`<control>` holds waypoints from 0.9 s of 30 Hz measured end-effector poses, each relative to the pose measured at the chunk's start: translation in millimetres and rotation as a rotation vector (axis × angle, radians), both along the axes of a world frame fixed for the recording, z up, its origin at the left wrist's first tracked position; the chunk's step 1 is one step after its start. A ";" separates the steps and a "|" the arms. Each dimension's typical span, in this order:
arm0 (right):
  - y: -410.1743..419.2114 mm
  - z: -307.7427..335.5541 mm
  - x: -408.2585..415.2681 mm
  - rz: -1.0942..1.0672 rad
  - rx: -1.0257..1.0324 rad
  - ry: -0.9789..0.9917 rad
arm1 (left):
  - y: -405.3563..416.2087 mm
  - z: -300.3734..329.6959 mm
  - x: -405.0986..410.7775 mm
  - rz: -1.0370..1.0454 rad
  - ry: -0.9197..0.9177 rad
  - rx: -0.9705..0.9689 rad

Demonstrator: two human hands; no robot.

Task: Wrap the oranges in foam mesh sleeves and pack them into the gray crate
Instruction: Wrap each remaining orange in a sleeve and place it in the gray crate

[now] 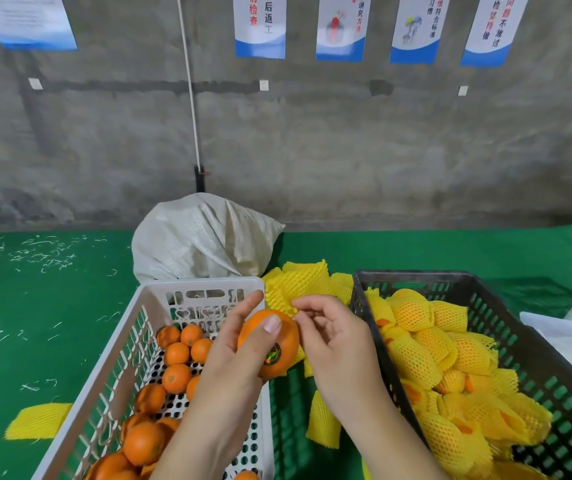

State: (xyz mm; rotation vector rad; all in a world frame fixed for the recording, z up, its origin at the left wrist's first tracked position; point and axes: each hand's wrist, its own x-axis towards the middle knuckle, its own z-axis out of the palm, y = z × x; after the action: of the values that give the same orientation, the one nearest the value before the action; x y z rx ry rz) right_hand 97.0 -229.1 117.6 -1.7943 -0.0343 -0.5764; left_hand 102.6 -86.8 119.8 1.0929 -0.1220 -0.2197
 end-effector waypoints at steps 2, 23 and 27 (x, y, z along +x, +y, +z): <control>-3.1 -0.7 -4.1 0.010 0.057 -0.001 | -3.8 -1.4 0.7 0.052 0.030 -0.005; -16.7 7.8 -17.5 0.001 -0.026 -0.062 | -6.8 -9.5 -4.8 0.076 -0.204 0.226; -6.0 9.9 -25.9 0.080 -0.145 -0.150 | -9.2 -8.5 -3.5 0.225 -0.138 0.177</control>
State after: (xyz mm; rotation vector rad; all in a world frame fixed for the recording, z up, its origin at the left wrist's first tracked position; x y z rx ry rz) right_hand 71.0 -235.1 127.5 -1.8769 -0.2548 -0.6641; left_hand 99.1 -96.0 111.3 1.2876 -0.1031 0.0484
